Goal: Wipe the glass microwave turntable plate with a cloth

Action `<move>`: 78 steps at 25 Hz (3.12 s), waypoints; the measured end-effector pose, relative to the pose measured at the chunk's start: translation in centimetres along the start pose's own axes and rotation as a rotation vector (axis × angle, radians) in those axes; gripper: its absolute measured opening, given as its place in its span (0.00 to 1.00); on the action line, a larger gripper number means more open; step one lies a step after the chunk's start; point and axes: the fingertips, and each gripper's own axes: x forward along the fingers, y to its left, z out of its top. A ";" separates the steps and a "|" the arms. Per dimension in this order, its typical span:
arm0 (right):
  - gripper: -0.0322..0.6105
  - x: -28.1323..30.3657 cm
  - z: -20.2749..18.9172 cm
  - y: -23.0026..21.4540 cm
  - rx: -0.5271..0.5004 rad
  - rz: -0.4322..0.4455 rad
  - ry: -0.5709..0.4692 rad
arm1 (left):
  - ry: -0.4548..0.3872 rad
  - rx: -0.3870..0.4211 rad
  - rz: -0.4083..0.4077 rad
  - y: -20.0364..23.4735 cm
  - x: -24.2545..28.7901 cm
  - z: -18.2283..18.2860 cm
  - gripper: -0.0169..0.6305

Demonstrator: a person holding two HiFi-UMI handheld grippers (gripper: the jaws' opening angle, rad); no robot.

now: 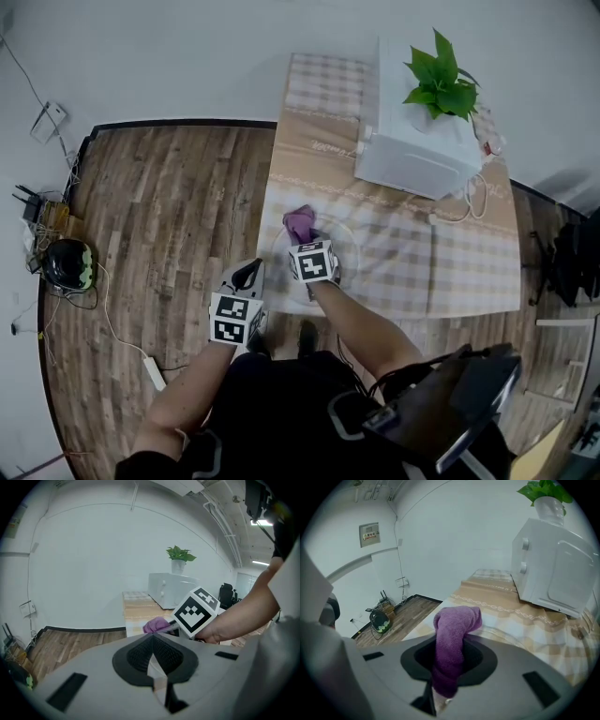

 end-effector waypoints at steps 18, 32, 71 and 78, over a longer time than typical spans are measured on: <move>0.18 -2.9 -2.8 -6.3 0.104 -0.093 0.045 | -0.010 0.020 -0.107 -3.4 1.0 1.1 0.03; 0.18 -5.4 -5.1 -10.5 0.120 -0.132 0.054 | 0.029 0.007 -0.148 -4.7 1.3 0.1 0.03; 0.18 -1.8 -2.8 5.9 -0.082 0.075 0.078 | 0.024 0.057 0.042 2.6 -6.1 -4.1 0.03; 0.18 -2.7 -3.7 3.5 -0.036 0.044 0.081 | 0.027 0.050 -0.007 1.0 -5.1 -3.7 0.03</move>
